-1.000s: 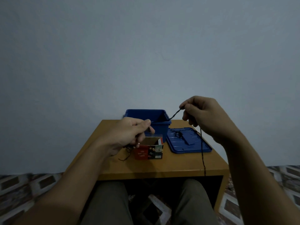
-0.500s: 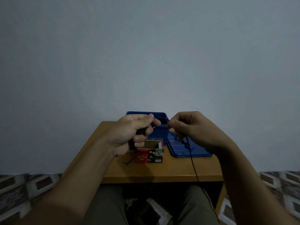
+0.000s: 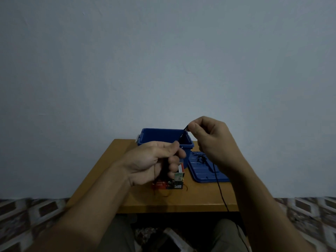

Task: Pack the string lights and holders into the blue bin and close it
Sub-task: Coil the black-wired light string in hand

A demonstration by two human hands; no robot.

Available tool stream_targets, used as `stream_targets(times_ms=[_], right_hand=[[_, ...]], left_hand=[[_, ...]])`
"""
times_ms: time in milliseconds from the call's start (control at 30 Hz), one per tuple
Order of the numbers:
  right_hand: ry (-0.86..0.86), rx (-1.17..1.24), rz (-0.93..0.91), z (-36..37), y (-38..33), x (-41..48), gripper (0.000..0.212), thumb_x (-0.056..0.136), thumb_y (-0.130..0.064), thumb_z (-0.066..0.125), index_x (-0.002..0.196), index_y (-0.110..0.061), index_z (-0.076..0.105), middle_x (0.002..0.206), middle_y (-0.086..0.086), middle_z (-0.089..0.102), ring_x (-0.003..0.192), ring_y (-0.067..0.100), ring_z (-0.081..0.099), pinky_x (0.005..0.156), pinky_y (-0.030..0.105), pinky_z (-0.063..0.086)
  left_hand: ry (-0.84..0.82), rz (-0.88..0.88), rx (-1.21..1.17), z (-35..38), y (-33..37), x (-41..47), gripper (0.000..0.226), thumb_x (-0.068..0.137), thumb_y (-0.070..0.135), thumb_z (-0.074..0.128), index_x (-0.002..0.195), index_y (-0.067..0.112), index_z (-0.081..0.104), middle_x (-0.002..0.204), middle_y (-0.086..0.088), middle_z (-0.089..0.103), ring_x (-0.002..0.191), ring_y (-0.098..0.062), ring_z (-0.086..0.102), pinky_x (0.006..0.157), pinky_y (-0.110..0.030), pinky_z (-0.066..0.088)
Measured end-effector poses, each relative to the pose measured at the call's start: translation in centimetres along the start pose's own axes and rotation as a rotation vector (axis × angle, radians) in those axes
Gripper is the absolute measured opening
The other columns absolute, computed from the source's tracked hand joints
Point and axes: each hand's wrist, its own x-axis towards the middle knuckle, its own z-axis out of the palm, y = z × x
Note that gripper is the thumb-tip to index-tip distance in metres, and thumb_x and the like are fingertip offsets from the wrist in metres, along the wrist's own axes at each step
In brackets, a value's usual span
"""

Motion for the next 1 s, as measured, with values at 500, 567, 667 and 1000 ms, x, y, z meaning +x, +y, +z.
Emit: stream_targets(times_ms=[500, 567, 667, 1000], right_hand=[[0.038, 0.031, -0.03, 0.1, -0.9, 0.6, 0.022, 0.102, -0.022, 0.055, 0.086, -0.012, 0.066, 0.05, -0.015, 0.044, 0.042, 0.002, 0.033, 0.042, 0.016, 0.03], [0.058, 0.041, -0.043, 0.1, -0.9, 0.7, 0.022, 0.102, -0.021, 0.055, 0.085, -0.013, 0.066, 0.05, -0.015, 0.046, 0.044, 0.002, 0.034, 0.043, 0.015, 0.031], [0.067, 0.042, -0.053, 0.1, -0.7, 0.6, 0.021, 0.102, -0.022, 0.055, 0.086, -0.014, 0.067, 0.051, -0.016, 0.049, 0.044, 0.002, 0.037, 0.044, 0.014, 0.031], [0.039, 0.019, -0.018, -0.1, 0.7, 0.3, 0.021, 0.102, -0.024, 0.056, 0.086, -0.016, 0.067, 0.052, -0.017, 0.049, 0.044, 0.0, 0.041, 0.044, 0.012, 0.032]], left_hand=[[-0.121, -0.167, 0.057, 0.5, 0.3, 0.3, 0.05, 0.094, 0.054, 0.045, 0.059, 0.018, 0.04, 0.045, 0.007, 0.026, 0.034, -0.005, 0.021, 0.037, -0.022, 0.008], [-0.152, -0.171, 0.11, 0.4, 0.4, 0.2, 0.057, 0.094, 0.059, 0.044, 0.055, 0.019, 0.035, 0.043, 0.006, 0.025, 0.032, -0.005, 0.02, 0.037, -0.023, 0.006], [-0.151, -0.174, 0.171, 0.2, 0.6, 0.1, 0.061, 0.092, 0.065, 0.044, 0.055, 0.018, 0.034, 0.043, 0.006, 0.026, 0.033, -0.005, 0.019, 0.038, -0.023, 0.005], [-0.444, -0.175, -0.024, 0.3, 0.0, -0.6, 0.065, 0.095, 0.067, 0.041, 0.059, 0.014, 0.035, 0.044, 0.004, 0.023, 0.035, -0.007, 0.014, 0.036, -0.022, 0.007]])
